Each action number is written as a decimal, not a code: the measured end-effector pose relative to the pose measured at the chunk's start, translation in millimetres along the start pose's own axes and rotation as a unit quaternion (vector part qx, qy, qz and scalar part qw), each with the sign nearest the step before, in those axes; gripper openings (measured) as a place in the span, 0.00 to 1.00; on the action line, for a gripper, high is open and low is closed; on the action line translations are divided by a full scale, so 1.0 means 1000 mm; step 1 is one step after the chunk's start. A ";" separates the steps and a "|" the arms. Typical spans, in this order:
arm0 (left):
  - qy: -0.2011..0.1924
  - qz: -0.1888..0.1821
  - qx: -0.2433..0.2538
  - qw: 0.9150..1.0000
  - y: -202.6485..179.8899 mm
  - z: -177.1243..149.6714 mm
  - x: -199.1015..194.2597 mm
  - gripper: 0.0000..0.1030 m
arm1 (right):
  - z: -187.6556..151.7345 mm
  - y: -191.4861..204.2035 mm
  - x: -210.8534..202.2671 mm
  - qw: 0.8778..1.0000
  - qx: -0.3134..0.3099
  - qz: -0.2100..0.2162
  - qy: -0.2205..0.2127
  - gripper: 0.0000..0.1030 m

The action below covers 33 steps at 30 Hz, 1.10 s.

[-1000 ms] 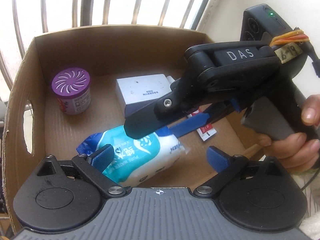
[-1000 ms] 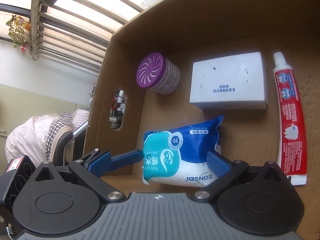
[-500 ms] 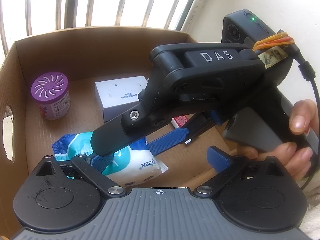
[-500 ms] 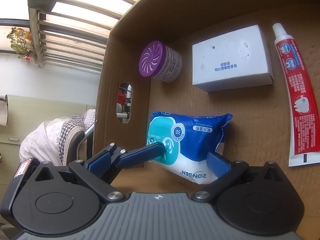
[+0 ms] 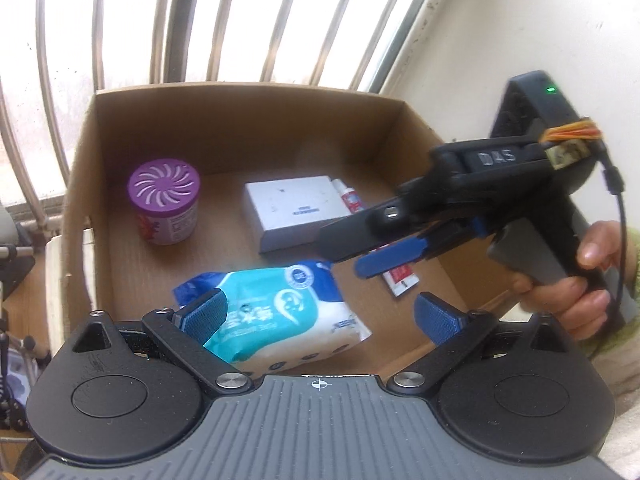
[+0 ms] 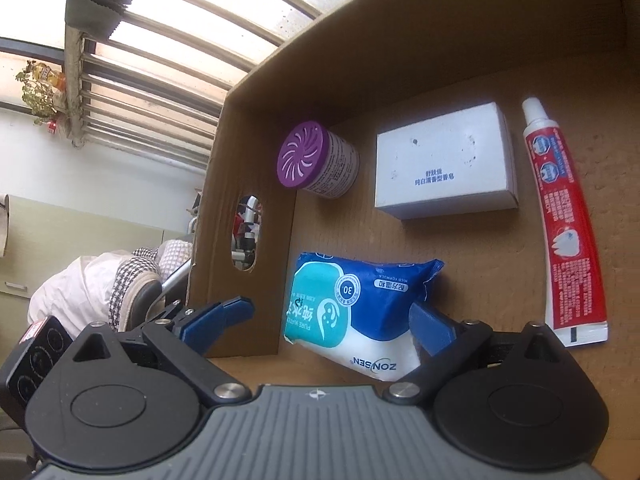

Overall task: Organize objects
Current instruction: 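Open the right gripper and release the wet-wipes pack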

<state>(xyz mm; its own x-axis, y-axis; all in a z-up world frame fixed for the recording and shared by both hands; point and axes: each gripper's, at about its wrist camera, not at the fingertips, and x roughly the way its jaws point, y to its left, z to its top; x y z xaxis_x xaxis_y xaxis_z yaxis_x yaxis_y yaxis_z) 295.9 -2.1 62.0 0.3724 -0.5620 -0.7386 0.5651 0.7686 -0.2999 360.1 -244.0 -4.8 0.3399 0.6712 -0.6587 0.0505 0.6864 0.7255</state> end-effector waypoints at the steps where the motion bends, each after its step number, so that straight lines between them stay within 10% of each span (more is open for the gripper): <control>1: 0.007 0.001 -0.001 1.000 0.003 0.001 -0.001 0.98 | 0.000 0.001 -0.003 1.000 -0.006 -0.003 -0.004 0.92; 11: 0.113 -0.042 -0.045 0.992 0.018 0.017 0.024 0.97 | 0.001 -0.017 0.012 0.996 -0.029 -0.053 0.061 0.51; 33: 0.161 -0.043 -0.089 0.982 0.033 0.016 0.045 0.99 | -0.001 -0.009 0.043 0.988 -0.071 -0.051 0.128 0.50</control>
<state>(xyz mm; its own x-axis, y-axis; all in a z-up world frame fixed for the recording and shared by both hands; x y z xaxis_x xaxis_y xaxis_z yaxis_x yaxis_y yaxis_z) 343.2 -6.7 28.8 0.0612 -0.5241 -0.8494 0.4361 0.7795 -0.4495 373.3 -220.7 -40.2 0.0908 0.6334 -0.7685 -0.0661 0.7738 0.6300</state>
